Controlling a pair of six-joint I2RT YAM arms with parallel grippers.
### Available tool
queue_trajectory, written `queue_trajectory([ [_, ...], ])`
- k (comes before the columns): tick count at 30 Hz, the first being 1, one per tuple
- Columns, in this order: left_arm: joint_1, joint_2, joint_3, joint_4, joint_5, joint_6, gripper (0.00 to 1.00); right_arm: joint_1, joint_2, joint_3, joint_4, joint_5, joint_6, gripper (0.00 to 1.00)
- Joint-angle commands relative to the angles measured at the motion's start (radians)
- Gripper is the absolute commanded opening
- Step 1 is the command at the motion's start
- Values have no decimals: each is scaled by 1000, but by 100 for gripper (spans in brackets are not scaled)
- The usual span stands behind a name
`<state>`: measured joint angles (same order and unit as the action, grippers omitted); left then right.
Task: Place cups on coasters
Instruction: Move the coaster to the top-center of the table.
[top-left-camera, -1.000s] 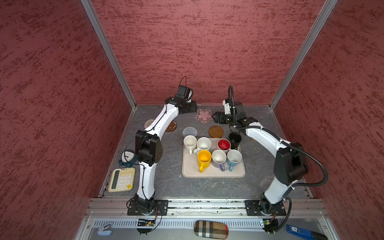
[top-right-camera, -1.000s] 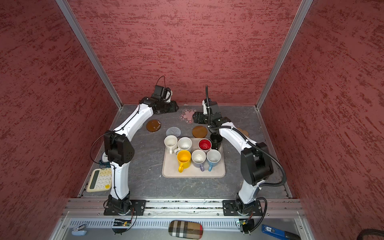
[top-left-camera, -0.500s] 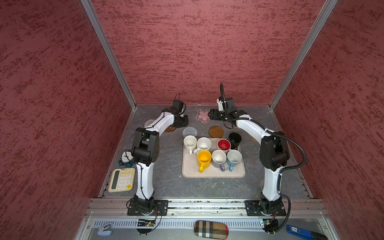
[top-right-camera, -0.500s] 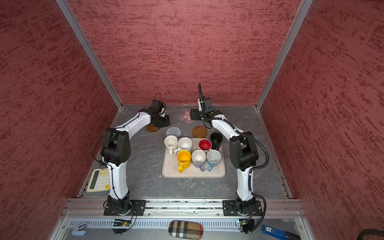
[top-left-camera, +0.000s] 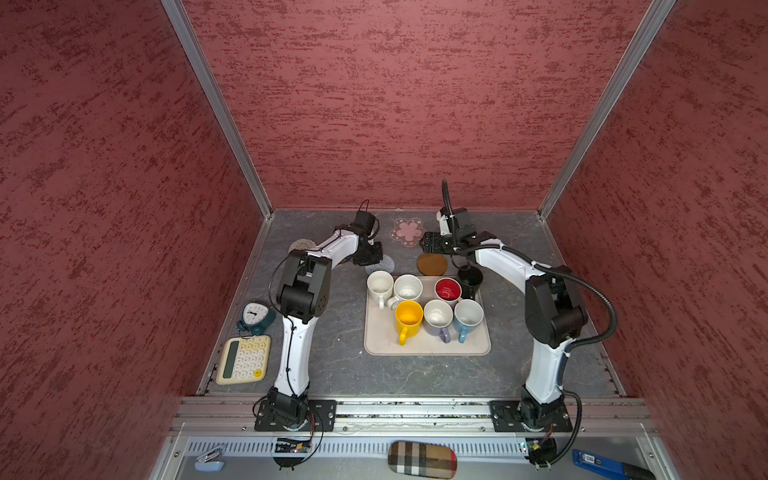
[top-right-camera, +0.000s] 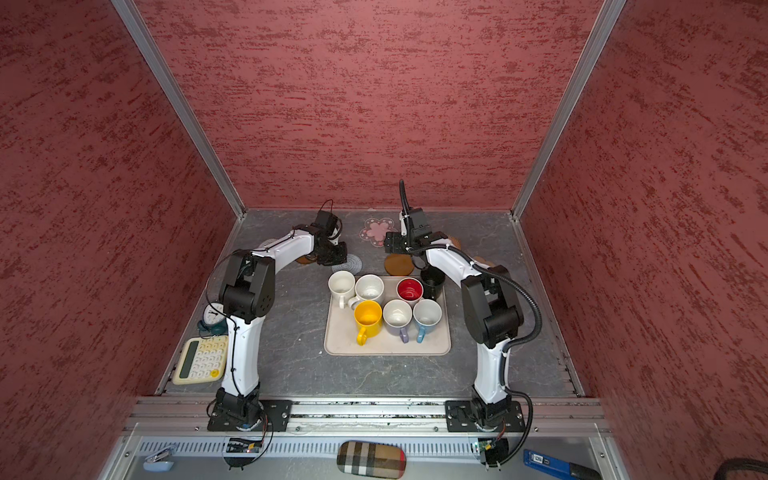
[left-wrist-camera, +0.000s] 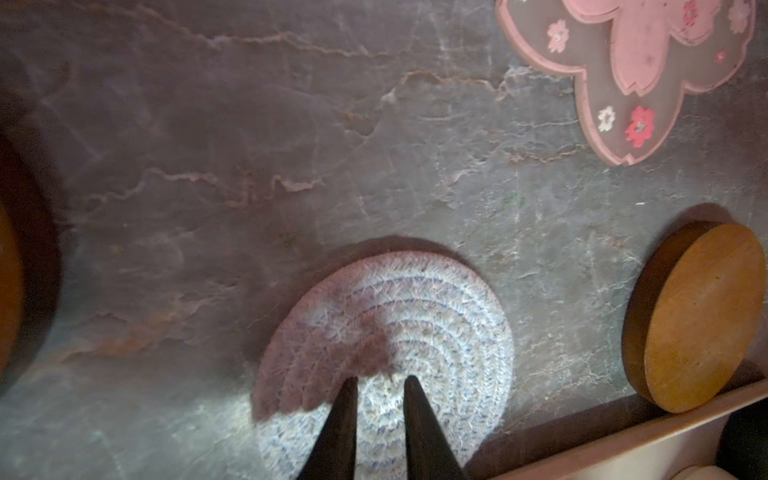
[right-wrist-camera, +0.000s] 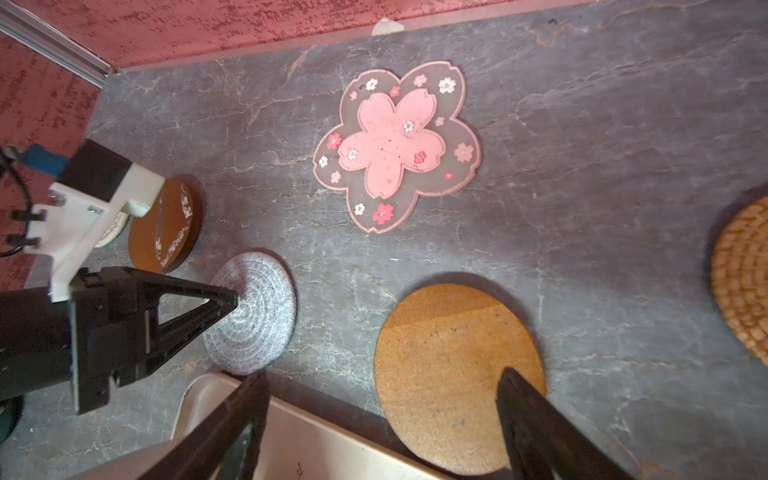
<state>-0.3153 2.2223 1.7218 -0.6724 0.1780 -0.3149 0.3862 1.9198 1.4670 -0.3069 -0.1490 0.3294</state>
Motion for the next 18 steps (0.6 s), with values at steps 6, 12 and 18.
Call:
queue_trajectory([
  [6,-5,87,66,-3,-16,-7,21,8,-109,-74,90,26,19,87],
  [12,2,112,76,-3,-71,-9,21,8,-151,-123,132,25,35,87],
  [18,32,132,106,-3,-111,-8,21,8,-156,-146,143,12,36,87],
])
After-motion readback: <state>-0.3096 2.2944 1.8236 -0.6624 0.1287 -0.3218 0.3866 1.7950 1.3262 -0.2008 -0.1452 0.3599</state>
